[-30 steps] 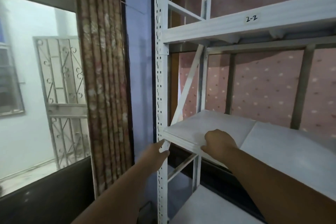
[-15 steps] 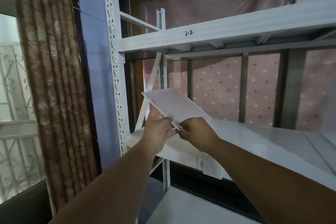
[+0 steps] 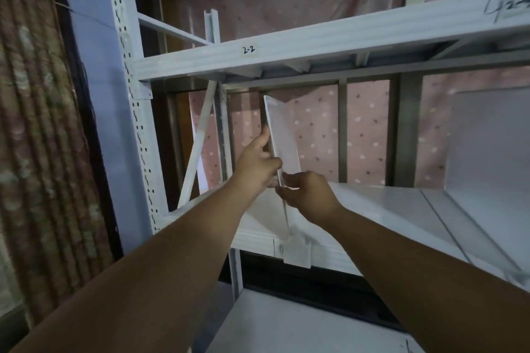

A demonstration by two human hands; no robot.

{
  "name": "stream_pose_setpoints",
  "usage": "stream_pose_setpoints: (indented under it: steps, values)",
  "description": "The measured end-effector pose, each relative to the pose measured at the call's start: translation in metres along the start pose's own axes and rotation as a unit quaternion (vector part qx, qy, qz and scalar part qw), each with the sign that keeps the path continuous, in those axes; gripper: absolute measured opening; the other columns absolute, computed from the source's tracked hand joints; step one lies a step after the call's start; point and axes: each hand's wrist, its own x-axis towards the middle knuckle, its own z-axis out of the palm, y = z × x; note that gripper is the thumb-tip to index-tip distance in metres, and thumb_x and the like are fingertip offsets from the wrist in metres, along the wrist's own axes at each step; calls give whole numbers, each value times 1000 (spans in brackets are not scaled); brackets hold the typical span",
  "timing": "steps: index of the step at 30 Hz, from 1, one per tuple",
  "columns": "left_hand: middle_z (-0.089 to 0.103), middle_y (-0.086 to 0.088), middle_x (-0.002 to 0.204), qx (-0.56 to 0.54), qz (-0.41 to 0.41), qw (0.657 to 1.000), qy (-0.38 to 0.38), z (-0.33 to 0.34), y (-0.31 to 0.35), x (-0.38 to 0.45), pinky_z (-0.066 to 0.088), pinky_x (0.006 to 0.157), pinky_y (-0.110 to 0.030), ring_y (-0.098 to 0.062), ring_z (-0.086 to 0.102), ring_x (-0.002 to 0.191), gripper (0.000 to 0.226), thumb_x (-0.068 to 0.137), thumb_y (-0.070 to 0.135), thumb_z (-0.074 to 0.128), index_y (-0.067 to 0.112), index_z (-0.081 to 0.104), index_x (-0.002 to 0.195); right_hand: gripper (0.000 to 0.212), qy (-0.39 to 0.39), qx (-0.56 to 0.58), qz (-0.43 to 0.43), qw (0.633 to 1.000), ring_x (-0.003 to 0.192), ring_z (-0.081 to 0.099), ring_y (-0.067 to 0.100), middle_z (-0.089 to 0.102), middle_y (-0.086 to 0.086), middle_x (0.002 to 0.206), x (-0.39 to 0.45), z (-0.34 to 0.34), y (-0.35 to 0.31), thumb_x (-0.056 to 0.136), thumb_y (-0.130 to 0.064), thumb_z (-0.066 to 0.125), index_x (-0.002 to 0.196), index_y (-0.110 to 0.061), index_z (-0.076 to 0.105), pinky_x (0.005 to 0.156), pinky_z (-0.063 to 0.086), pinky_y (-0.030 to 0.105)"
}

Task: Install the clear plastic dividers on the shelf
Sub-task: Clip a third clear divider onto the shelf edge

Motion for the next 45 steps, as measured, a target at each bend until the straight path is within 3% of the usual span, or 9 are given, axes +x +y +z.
stream_pose_setpoints:
  steps: [4, 9, 14, 21, 26, 32, 37, 41, 45]
  values:
    - [70, -6, 134, 27, 8, 1000, 1, 4, 2, 5, 65, 88, -56, -32, 72, 114, 91, 96, -8, 63, 42, 30, 164, 33, 14, 28, 16, 999, 81, 74, 32, 76, 19, 95, 1, -2, 2, 86, -29, 73, 105, -2, 75, 83, 58, 54]
    - [76, 6, 110, 30, 17, 999, -12, 8, 2, 10, 68, 75, -45, -22, 78, 98, 91, 95, -7, 63, 44, 30, 163, 35, 17, 45, 34, 998, 77, 73, 37, 75, 24, 90, 2, -6, 5, 87, -27, 72, 101, 4, 72, 79, 59, 54]
    - [74, -4, 128, 44, 22, 998, -26, 15, 2, 11, 66, 87, -54, -31, 75, 111, 92, 96, -6, 62, 46, 26, 163, 29, 22, 57, 41, 997, 78, 74, 34, 76, 20, 95, 1, -9, 10, 88, -27, 73, 101, -1, 76, 80, 61, 52]
    - [71, 16, 108, 44, 23, 998, -41, 21, 1, 13, 67, 80, -43, -25, 74, 109, 90, 98, -4, 62, 46, 25, 163, 25, 28, 67, 41, 997, 83, 75, 30, 76, 17, 103, -3, -11, 12, 89, -26, 73, 104, -5, 76, 82, 62, 49]
    - [74, -6, 128, 54, 24, 998, -25, 20, -3, 13, 64, 89, -56, -31, 75, 111, 91, 98, -3, 63, 46, 24, 163, 27, 30, 53, 37, 997, 74, 74, 31, 76, 20, 94, -7, -9, 10, 91, -23, 69, 102, 0, 76, 80, 62, 45]
    - [73, -1, 123, 58, 26, 998, -25, 18, -10, 17, 67, 82, -47, -26, 75, 106, 91, 98, -1, 64, 48, 23, 163, 22, 41, 32, 25, 998, 72, 68, 41, 72, 22, 74, -8, -3, 13, 89, -20, 67, 89, -1, 78, 76, 58, 52]
    - [75, 11, 111, 66, 31, 996, -42, 23, -16, 20, 68, 79, -44, -22, 76, 103, 92, 98, 2, 65, 52, 22, 161, 27, 57, 24, 31, 998, 72, 66, 44, 70, 25, 74, -8, -1, 19, 88, -23, 66, 90, 1, 77, 75, 58, 52]
    - [75, 32, 86, 59, 39, 997, -43, 27, -28, 21, 63, 63, -27, -8, 77, 85, 92, 97, 1, 65, 54, 24, 160, 27, 59, 22, 22, 998, 56, 53, 36, 62, 28, 65, -16, 1, 23, 87, -20, 65, 81, 4, 73, 60, 49, 42]
    - [75, 39, 84, 54, 49, 996, -43, 27, -36, 24, 61, 62, -23, -4, 78, 82, 91, 96, 1, 64, 52, 25, 160, 26, 51, 18, 22, 998, 46, 37, 19, 51, 19, 52, -18, -2, 21, 86, -17, 66, 73, 5, 70, 55, 33, 28]
